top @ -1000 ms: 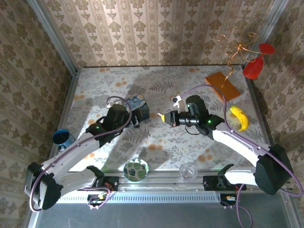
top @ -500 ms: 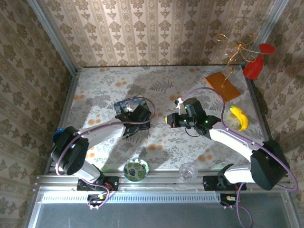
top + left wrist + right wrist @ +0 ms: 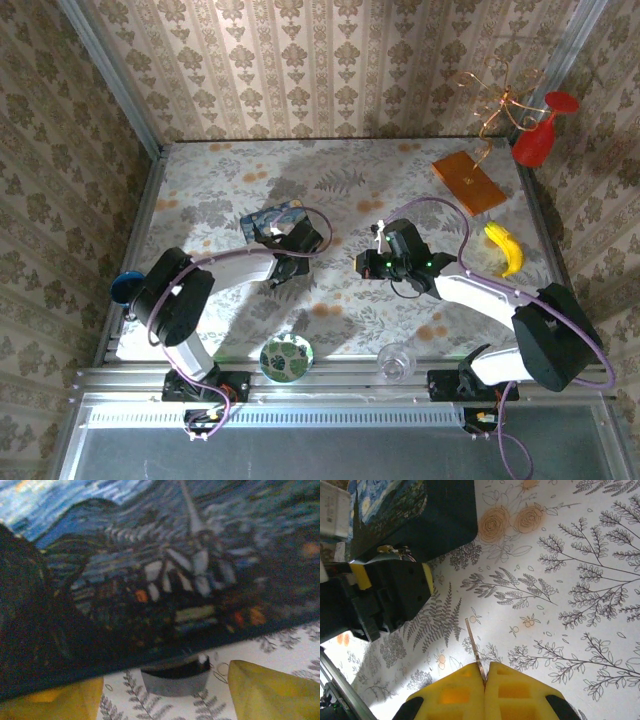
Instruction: Unlock the padlock with the key
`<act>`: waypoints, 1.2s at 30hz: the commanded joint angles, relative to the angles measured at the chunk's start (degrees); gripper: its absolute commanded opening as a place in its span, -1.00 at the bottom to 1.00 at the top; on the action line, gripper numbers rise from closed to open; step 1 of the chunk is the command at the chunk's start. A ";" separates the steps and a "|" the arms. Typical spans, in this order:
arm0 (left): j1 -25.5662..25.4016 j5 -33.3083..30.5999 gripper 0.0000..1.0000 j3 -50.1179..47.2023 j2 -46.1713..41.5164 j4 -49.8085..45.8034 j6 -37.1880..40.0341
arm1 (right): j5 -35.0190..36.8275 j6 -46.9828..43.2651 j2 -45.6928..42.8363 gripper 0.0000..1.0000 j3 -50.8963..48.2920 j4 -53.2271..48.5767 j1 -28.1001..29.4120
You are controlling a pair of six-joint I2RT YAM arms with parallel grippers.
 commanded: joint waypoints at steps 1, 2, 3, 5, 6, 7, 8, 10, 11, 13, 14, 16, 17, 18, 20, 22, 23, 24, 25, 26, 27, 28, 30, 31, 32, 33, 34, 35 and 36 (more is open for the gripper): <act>0.76 -2.05 0.28 1.03 1.44 1.21 1.30 | 0.68 1.03 0.93 -1.00 -0.16 2.58 0.38; 0.84 -2.02 0.25 0.82 1.75 1.95 1.53 | 0.55 1.06 0.93 -1.00 -0.15 2.76 0.38; 0.86 -1.86 0.24 0.77 1.90 2.73 1.71 | 0.34 1.13 0.93 -1.00 -0.15 2.96 0.38; 0.94 -1.94 0.24 0.76 2.30 3.54 1.74 | -0.02 1.13 2.81 -1.00 -0.06 3.26 0.47; 0.99 -1.99 0.23 0.75 2.57 3.73 1.71 | -0.19 1.20 3.02 -1.00 0.01 3.48 0.47; 1.03 -2.06 0.23 0.79 2.60 3.90 1.60 | -0.41 1.22 3.20 -1.00 0.02 3.71 0.47; 1.03 -2.20 0.23 0.81 2.70 4.15 1.55 | -0.63 1.30 3.42 -1.00 0.02 3.94 0.47; 1.12 -2.55 0.23 1.15 2.79 4.33 1.64 | -1.05 1.47 3.78 -1.00 0.02 4.53 0.43; 1.12 -2.90 0.23 1.27 2.77 4.51 1.87 | -1.25 1.49 3.96 -1.00 0.02 4.70 0.47; 1.16 -3.59 0.20 1.59 2.79 4.55 1.99 | -1.58 1.57 4.35 -1.00 0.11 5.00 0.55; 1.24 -4.02 0.16 1.72 2.84 4.30 2.00 | -1.70 1.61 4.57 -1.00 0.20 5.20 0.55; 1.36 -4.52 0.15 1.99 2.96 3.88 2.12 | -2.00 1.74 4.84 -1.00 0.28 5.43 0.55; 1.30 -4.68 0.15 2.07 3.01 3.64 2.04 | -2.13 1.74 5.01 -1.00 0.29 5.60 0.56; 1.36 -4.71 0.15 1.99 3.06 3.51 1.87 | -2.36 1.74 5.06 -1.00 0.29 5.82 0.55; 1.53 -4.58 0.15 1.75 3.22 3.46 1.48 | -2.45 1.83 5.17 -1.00 0.29 5.99 0.56; 1.56 -4.40 0.14 1.42 3.36 3.75 1.15 | -2.68 1.86 5.33 -1.00 0.28 6.28 0.56; 1.72 -4.31 0.13 1.22 3.48 4.02 1.05 | -2.76 1.92 5.34 -1.00 0.29 6.32 0.56; 1.70 -4.22 0.12 1.05 3.64 4.33 0.99 | -2.86 1.93 5.46 -1.00 0.29 6.43 0.62; 1.76 -4.18 0.10 0.96 3.75 4.66 0.99 | -2.97 1.92 5.51 -1.00 0.29 6.53 0.56; 1.78 -4.14 0.10 0.83 3.99 4.81 0.94 | -3.02 1.92 5.59 -1.00 0.29 6.58 0.56; 1.86 -4.09 0.09 0.84 4.23 4.99 1.03 | -3.06 2.00 5.67 -1.00 0.31 6.71 0.56; 1.91 -4.09 0.08 0.81 4.37 5.25 1.11 | -3.06 2.01 5.68 -1.00 0.29 6.76 0.54; 2.00 -4.18 0.00 0.93 4.56 5.67 1.31 | -3.16 2.09 5.81 -1.00 0.36 6.88 0.56; 2.04 -4.18 -0.03 0.90 4.68 5.87 1.44 | -3.16 2.18 5.77 -1.00 0.38 6.85 0.56; 2.08 -4.18 -0.11 1.02 4.64 6.04 1.54 | -3.25 2.18 5.85 -1.00 0.38 6.88 0.56; 2.09 -4.18 -0.18 1.10 4.66 6.12 1.68 | -3.24 2.18 5.87 -1.00 0.46 6.86 0.56; 2.09 -4.19 -0.26 1.19 4.72 6.14 1.79 | -3.17 2.18 5.85 -1.00 0.46 6.85 0.56; 2.10 -4.11 -0.34 1.30 4.77 6.14 1.97 | -3.11 2.18 5.85 -1.00 0.59 6.81 0.56; 2.08 -4.01 -0.41 1.45 4.85 6.10 2.17 | -3.15 2.18 5.90 -1.00 0.63 6.68 0.56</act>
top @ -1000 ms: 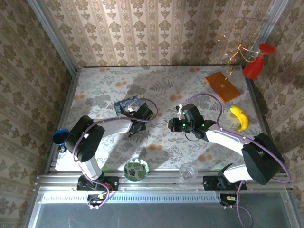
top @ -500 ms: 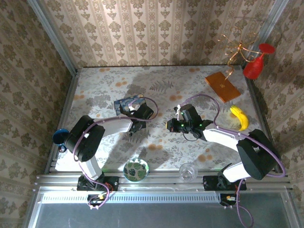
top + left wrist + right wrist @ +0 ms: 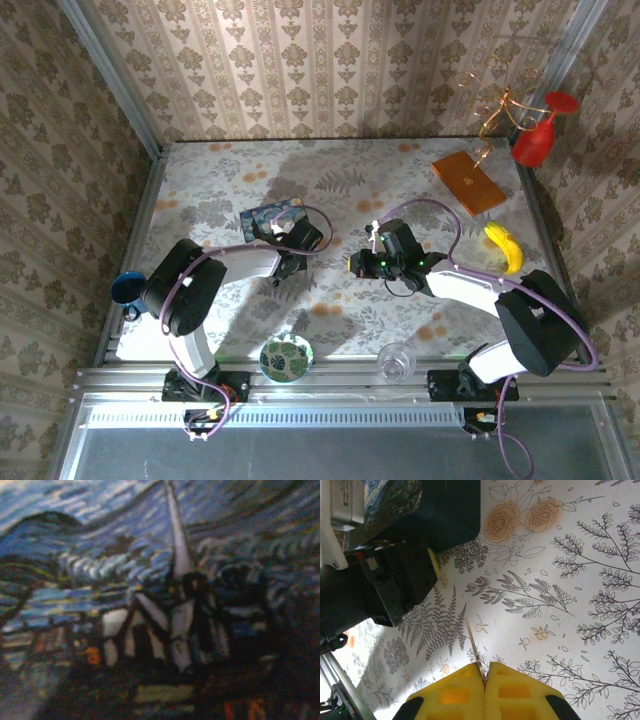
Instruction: Unlock the padlock with the key
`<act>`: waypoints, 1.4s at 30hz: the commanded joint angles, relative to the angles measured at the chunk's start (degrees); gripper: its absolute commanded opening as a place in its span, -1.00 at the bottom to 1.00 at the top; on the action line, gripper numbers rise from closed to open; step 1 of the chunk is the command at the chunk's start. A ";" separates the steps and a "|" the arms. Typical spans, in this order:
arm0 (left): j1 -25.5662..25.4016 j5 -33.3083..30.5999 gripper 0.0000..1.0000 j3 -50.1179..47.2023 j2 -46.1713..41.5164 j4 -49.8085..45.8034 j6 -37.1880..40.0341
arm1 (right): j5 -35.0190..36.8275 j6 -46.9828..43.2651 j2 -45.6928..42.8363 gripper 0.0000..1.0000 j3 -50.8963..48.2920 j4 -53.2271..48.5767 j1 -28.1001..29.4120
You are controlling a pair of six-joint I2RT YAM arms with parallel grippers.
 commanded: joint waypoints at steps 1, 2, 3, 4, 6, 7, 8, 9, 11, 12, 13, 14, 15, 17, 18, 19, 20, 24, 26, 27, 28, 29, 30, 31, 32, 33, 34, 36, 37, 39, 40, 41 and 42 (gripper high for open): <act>0.57 -0.84 -0.46 1.08 0.67 0.29 1.00 | -0.78 0.85 0.69 -1.00 0.70 0.80 0.36; 0.49 -0.70 -0.54 1.41 0.75 -0.09 1.14 | -0.76 0.77 0.83 -1.00 0.79 0.82 0.36; 0.42 -0.62 -0.59 1.67 0.85 -0.36 1.21 | -0.83 0.74 0.84 -1.00 0.89 0.71 0.36; 0.34 -0.42 -0.67 1.90 0.99 -0.67 1.31 | -0.76 0.67 0.94 -1.00 0.88 0.63 0.36; 0.01 0.44 -0.81 2.49 1.12 -1.14 1.34 | -0.64 0.72 1.07 -1.00 0.88 0.51 0.36; -0.27 1.05 -0.88 2.79 1.20 -1.36 1.20 | -0.55 0.67 1.13 -1.00 0.77 0.58 0.36; -0.70 1.77 -0.89 3.13 1.21 -1.62 0.91 | -0.58 0.71 1.07 -1.00 0.56 0.75 0.36; -1.03 2.64 -0.93 3.49 1.28 -1.89 0.41 | -0.40 0.85 0.99 -1.00 0.38 0.84 0.36; -1.74 5.35 -0.95 4.38 1.34 -2.45 -1.28 | -0.04 1.02 0.65 -1.00 -0.37 1.32 0.36; -2.14 6.49 -0.95 4.74 1.30 -2.70 -2.29 | 0.31 1.10 0.52 -1.00 -0.83 1.49 0.36; -2.54 7.72 -0.96 5.03 1.30 -2.94 -3.68 | 0.74 1.32 0.16 -1.00 -1.53 1.84 0.36; -2.85 8.97 -0.96 5.44 1.30 -2.92 -5.20 | 1.21 1.58 -0.18 -1.00 -2.34 2.23 0.36; -3.11 10.03 -0.96 5.78 1.34 -2.75 -6.50 | 1.55 1.79 -0.46 -1.00 -3.10 2.71 0.36; -4.02 11.77 -0.96 6.69 1.62 -1.99 -8.99 | 1.85 2.20 -0.85 -1.00 -4.89 3.92 0.31; -4.39 12.46 -0.96 7.11 1.87 -1.75 -10.02 | 1.95 2.40 -0.86 -1.00 -5.65 4.58 0.27; -4.66 13.42 -0.97 7.77 2.22 -1.44 -11.12 | 1.94 2.68 -0.86 -1.00 -6.70 5.64 0.27; -4.91 14.42 -0.97 8.29 2.71 -1.10 -12.39 | 1.94 2.93 -0.78 -1.00 -7.73 7.05 0.19; -5.00 20.02 -1.00 9.44 4.68 1.79 -17.02 | 0.75 4.00 0.09 -1.00 -12.37 14.63 -0.36; -4.96 22.41 -1.00 9.81 5.61 3.62 -18.55 | 0.63 3.88 0.62 -1.00 -14.56 18.64 -0.38; -4.92 23.29 -1.00 10.27 5.98 3.95 -19.16 | 0.64 3.77 0.85 -1.00 -15.43 20.28 -0.43; -4.79 24.32 -1.00 10.70 6.42 4.29 -19.78 | 0.79 3.54 1.12 -1.00 -16.38 22.36 -0.43; -4.70 25.36 -1.00 11.16 6.76 4.81 -20.31 | 1.02 3.26 1.39 -1.00 -17.33 24.29 -0.43; -4.53 26.33 -1.00 11.58 7.06 5.09 -20.87 | 1.28 3.01 1.67 -1.00 -18.22 26.12 -0.43; -4.35 27.53 -1.00 12.05 7.39 5.56 -21.53 | 1.66 2.81 1.98 -1.00 -19.19 28.31 -0.43; -4.13 28.84 -1.00 12.39 7.70 6.21 -22.14 | 2.10 2.63 2.33 -1.00 -19.98 30.25 -0.43; -3.94 29.84 -1.00 12.64 7.99 6.62 -22.84 | 2.43 2.46 2.54 -1.00 -20.58 31.73 -0.43; -3.71 30.98 -1.00 12.95 8.21 7.22 -23.43 | 2.89 2.35 2.81 -1.00 -21.06 33.27 -0.45; -3.48 32.74 -1.00 13.32 8.72 8.03 -24.67 | 3.81 2.34 3.39 -1.00 -22.02 36.38 -0.50; -3.38 33.46 -1.00 13.54 9.00 8.44 -25.02 | 4.14 2.34 3.73 -1.00 -22.44 38.17 -0.50; -3.15 34.12 -1.00 14.02 9.33 8.53 -25.06 | 4.89 2.43 4.37 -1.00 -22.63 40.40 -0.52; -3.16 34.15 -1.00 14.35 9.38 8.37 -24.96 | 5.17 2.43 4.87 -1.00 -22.59 41.23 -0.52; -3.19 34.15 -1.00 14.45 9.38 8.21 -24.87 | 5.34 2.51 5.48 -1.00 -22.50 42.20 -0.60; -3.12 34.28 -1.00 14.50 9.38 8.19 -24.94 | 5.36 2.80 5.99 -1.00 -22.40 42.97 -0.68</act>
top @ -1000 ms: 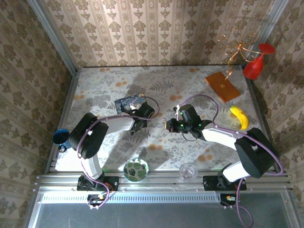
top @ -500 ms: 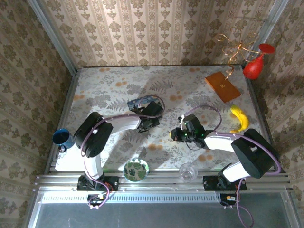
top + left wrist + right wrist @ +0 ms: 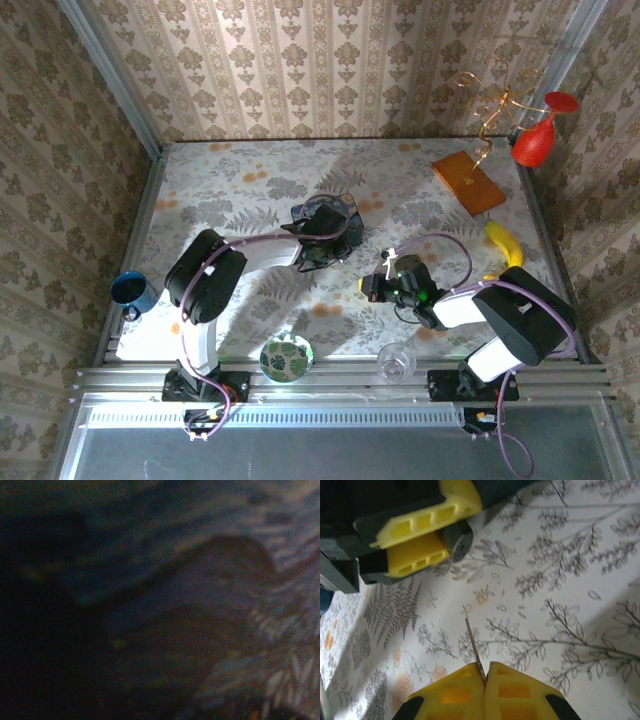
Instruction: Unlock the padlock with the key
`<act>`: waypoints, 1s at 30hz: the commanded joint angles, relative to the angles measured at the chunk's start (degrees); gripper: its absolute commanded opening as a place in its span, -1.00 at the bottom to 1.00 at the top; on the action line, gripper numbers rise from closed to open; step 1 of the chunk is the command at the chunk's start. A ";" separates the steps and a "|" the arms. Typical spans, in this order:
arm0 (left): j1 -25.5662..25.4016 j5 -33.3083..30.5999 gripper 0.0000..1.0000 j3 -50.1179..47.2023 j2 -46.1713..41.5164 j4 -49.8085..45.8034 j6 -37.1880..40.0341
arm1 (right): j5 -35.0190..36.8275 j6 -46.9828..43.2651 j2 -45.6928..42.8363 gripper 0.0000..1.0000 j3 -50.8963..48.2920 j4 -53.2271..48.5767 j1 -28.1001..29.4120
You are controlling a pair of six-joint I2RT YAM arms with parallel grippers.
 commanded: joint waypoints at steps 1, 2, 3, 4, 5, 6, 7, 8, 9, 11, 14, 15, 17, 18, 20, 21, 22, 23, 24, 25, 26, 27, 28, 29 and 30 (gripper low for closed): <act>0.38 2.95 -1.00 1.57 0.94 0.47 -1.74 | 2.17 0.23 2.22 -1.00 -0.12 8.19 -0.53; 0.46 3.13 -1.00 1.47 0.90 0.51 -1.88 | 1.72 0.58 3.16 -1.00 -0.11 9.86 -0.71; 0.47 3.13 -1.00 1.40 0.86 0.65 -1.84 | 1.32 0.96 4.04 -1.00 -0.03 11.26 -0.88; 0.45 3.13 -1.00 1.24 0.77 0.74 -1.84 | 0.79 1.56 5.28 -1.00 0.06 12.80 -1.19; 0.44 3.13 -1.00 1.14 0.68 0.80 -1.84 | 0.12 2.28 6.62 -1.00 0.15 14.52 -1.59; 0.43 3.13 -1.00 1.08 0.60 0.91 -1.84 | -0.53 2.97 8.00 -1.00 0.19 16.64 -1.91; 0.43 3.13 -1.00 0.85 0.59 1.00 -1.92 | -1.43 3.72 9.82 -1.00 0.02 19.60 -2.27; 0.50 3.29 -1.00 0.75 0.64 1.22 -1.97 | -2.25 4.61 11.65 -1.00 -0.03 22.39 -2.57; 0.47 3.44 -1.00 0.61 0.59 1.36 -2.02 | -2.83 5.49 13.22 -1.00 -0.03 24.56 -2.81; 0.44 3.65 -1.00 0.20 0.59 1.78 -2.20 | -3.55 6.80 16.77 -1.00 0.13 29.31 -2.85; 0.48 3.66 -1.00 0.10 0.68 1.96 -2.25 | -3.51 7.46 20.19 -1.00 0.66 31.97 -2.62; 0.43 3.67 -1.00 0.11 0.68 1.94 -2.28 | -3.12 7.10 20.47 -1.00 0.76 31.99 -2.37; 0.45 3.83 -1.00 0.16 0.90 2.06 -2.34 | -3.02 6.20 20.26 -1.00 0.90 31.90 -2.04; 0.43 3.92 -1.00 0.21 0.94 2.09 -2.39 | -2.98 5.97 20.10 -1.00 0.89 31.84 -2.04; 0.55 4.14 -1.00 0.13 1.12 2.47 -2.57 | -2.87 5.69 19.67 -1.00 0.85 31.53 -2.10; 0.50 4.19 -1.00 0.12 1.12 2.58 -2.69 | -2.92 5.72 19.69 -1.00 0.98 31.40 -2.12; 0.49 4.28 -1.00 0.13 1.21 2.80 -2.72 | -2.90 5.89 19.86 -1.00 1.10 31.20 -2.13; 0.45 4.36 -1.00 0.13 1.21 2.93 -2.72 | -3.01 6.04 20.23 -1.00 1.20 31.32 -2.13; 0.51 4.47 -1.00 0.17 1.16 2.94 -2.67 | -2.89 6.17 20.63 -1.00 1.29 31.37 -2.13; 0.43 4.52 -1.00 0.30 1.29 2.93 -2.63 | -2.91 6.27 20.98 -1.00 1.46 31.42 -2.13; 0.45 4.62 -1.00 0.30 1.30 2.94 -2.55 | -2.80 6.40 21.46 -1.00 1.60 31.49 -2.13; 0.49 4.71 -1.00 0.30 1.30 2.93 -2.56 | -2.66 6.49 21.72 -1.00 1.64 31.57 -2.12; 0.49 4.84 -1.00 0.26 1.30 2.93 -2.54 | -2.47 6.61 22.05 -1.00 1.72 31.50 -2.13; 0.50 4.80 -1.00 0.21 1.23 2.91 -2.46 | -2.29 6.70 22.22 -1.00 1.73 31.64 -2.12; 0.59 4.89 -1.00 0.15 1.21 2.94 -2.43 | -1.94 6.72 22.41 -1.00 1.73 31.61 -2.13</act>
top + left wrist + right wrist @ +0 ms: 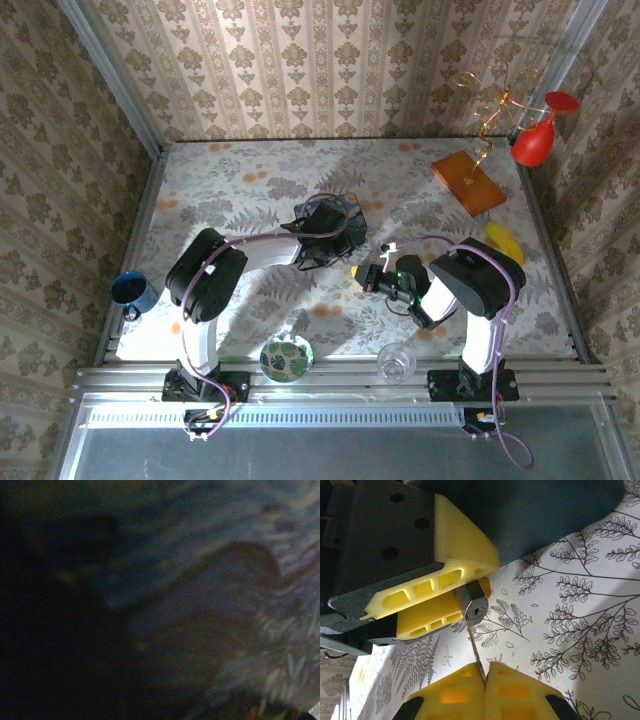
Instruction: Unlock the padlock with the key
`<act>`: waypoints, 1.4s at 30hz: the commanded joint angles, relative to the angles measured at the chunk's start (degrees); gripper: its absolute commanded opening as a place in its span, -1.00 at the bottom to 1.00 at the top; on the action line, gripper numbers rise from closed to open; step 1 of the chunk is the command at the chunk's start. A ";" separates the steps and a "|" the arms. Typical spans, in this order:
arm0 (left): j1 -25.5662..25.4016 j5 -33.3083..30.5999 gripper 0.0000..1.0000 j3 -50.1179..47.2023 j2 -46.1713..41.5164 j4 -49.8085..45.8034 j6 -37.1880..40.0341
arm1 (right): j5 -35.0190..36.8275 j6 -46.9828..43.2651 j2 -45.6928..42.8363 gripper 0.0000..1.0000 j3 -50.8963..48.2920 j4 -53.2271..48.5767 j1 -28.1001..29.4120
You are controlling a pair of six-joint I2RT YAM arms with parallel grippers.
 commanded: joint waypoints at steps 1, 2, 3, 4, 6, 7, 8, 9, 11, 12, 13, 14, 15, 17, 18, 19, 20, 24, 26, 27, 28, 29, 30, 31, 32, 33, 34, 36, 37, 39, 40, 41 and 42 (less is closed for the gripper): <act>0.09 1.90 -1.00 -0.06 0.73 0.84 -0.62 | 1.02 0.68 2.04 -1.00 0.65 0.67 0.26; 0.12 1.88 -1.00 -0.09 0.68 0.85 -0.62 | 1.35 0.72 2.08 -1.00 0.64 0.67 0.25; 0.09 1.88 -1.00 -0.18 0.64 0.90 -0.62 | 1.58 0.97 2.10 -1.00 0.64 0.67 0.26; 0.08 1.88 -1.00 -0.25 0.55 0.96 -0.62 | 1.88 1.17 2.05 -1.00 0.64 0.61 0.17; 0.12 1.88 -1.00 -0.44 0.38 1.06 -0.62 | 2.17 1.91 2.04 -1.00 0.55 0.59 0.19; 0.08 1.88 -1.00 -0.45 0.25 1.03 -0.54 | 2.41 2.39 2.11 -1.00 0.64 0.43 0.24; 0.08 1.83 -1.00 -0.53 0.09 1.13 -0.53 | 2.63 3.13 2.15 -1.00 0.55 0.35 0.09; 0.08 1.81 -1.00 -0.61 0.03 1.23 -0.53 | 2.56 3.63 2.23 -1.00 0.55 0.36 0.08; 0.09 1.70 -1.00 -0.62 -0.35 1.32 -0.36 | 2.64 5.57 2.44 -1.00 0.64 -0.35 0.11; 0.09 1.70 -1.00 -0.70 -0.50 1.32 -0.27 | 2.75 6.35 2.46 -1.00 0.64 -0.70 0.19; 0.12 1.70 -1.00 -0.71 -0.63 1.28 -0.29 | 3.03 7.28 2.51 -1.00 0.55 -1.28 0.17; 0.19 1.70 -1.00 -0.75 -0.80 1.41 -0.20 | 3.26 8.01 2.65 -1.00 0.55 -1.93 0.20; 0.17 1.70 -1.00 -0.80 -0.89 1.41 -0.26 | 3.54 8.50 2.69 -1.00 0.48 -2.20 0.25; 0.25 1.70 -1.00 -0.71 -1.07 1.42 -0.10 | 4.08 9.24 3.09 -1.00 0.05 -2.15 0.49; 0.18 1.71 -1.00 -0.77 -1.16 1.40 -0.09 | 4.31 9.50 3.31 -1.00 -0.18 -2.00 0.43; 0.23 1.71 -1.00 -0.78 -1.25 1.33 -0.09 | 4.60 9.76 3.54 -1.00 -0.46 -1.60 0.48; 0.19 1.66 -1.00 -0.75 -1.34 1.24 -0.09 | 4.79 10.08 3.71 -1.00 -0.74 -1.17 0.43; 0.17 1.62 -1.00 -0.75 -1.60 1.13 -0.09 | 4.76 10.71 3.98 -1.00 -0.80 -1.26 0.60; 0.22 1.74 -1.00 -0.67 -1.52 1.23 -0.18 | 4.74 10.64 3.82 -1.00 -0.52 -1.65 0.87; 0.21 1.87 -1.00 -0.49 -1.51 1.32 -0.18 | 4.82 10.61 3.78 -1.00 -0.34 -2.00 0.95; 0.18 2.05 -1.00 -0.40 -1.51 1.29 -0.21 | 5.01 10.58 3.57 -1.00 -0.24 -2.29 1.11; 0.24 2.05 -1.00 -0.38 -1.60 1.41 -0.27 | 5.06 10.49 3.52 -1.00 -0.06 -2.56 1.22; 0.20 2.06 -1.00 -0.31 -1.68 1.39 -0.35 | 5.04 10.39 3.39 -1.00 0.01 -2.80 1.29; 0.20 2.06 -1.00 -0.19 -1.78 1.52 -0.35 | 5.22 10.39 3.24 -1.00 0.10 -3.08 1.38; 0.19 2.05 -1.00 -0.21 -1.91 1.58 -0.35 | 5.24 10.24 3.06 -1.00 0.19 -3.42 1.44; 0.31 2.10 -1.00 -0.10 -2.00 1.68 -0.28 | 5.27 10.18 2.99 -1.00 0.33 -3.76 1.49; 0.27 2.14 -1.00 -0.01 -2.09 1.75 -0.27 | 5.28 10.20 2.83 -1.00 0.45 -4.22 1.49; 0.26 2.27 -1.00 -0.08 -2.26 2.01 -0.31 | 5.35 10.05 2.68 -1.00 0.56 -4.55 1.49; 0.25 2.38 -1.00 -0.18 -2.35 2.31 -0.27 | 5.36 10.19 2.76 -1.00 0.55 -4.57 1.51; 0.27 2.66 -1.00 -0.29 -2.48 2.63 -0.35 | 5.28 10.20 2.79 -1.00 0.73 -4.68 1.49; 0.28 2.90 -1.00 -0.38 -2.57 2.89 -0.35 | 5.32 10.31 2.87 -1.00 0.73 -4.70 1.53; 0.34 3.22 -1.00 -0.49 -2.65 3.12 -0.35 | 5.37 10.47 2.93 -1.00 0.73 -4.46 1.49; 0.37 3.36 -1.00 -0.62 -2.74 3.40 -0.35 | 5.36 10.50 3.07 -1.00 0.77 -4.35 1.54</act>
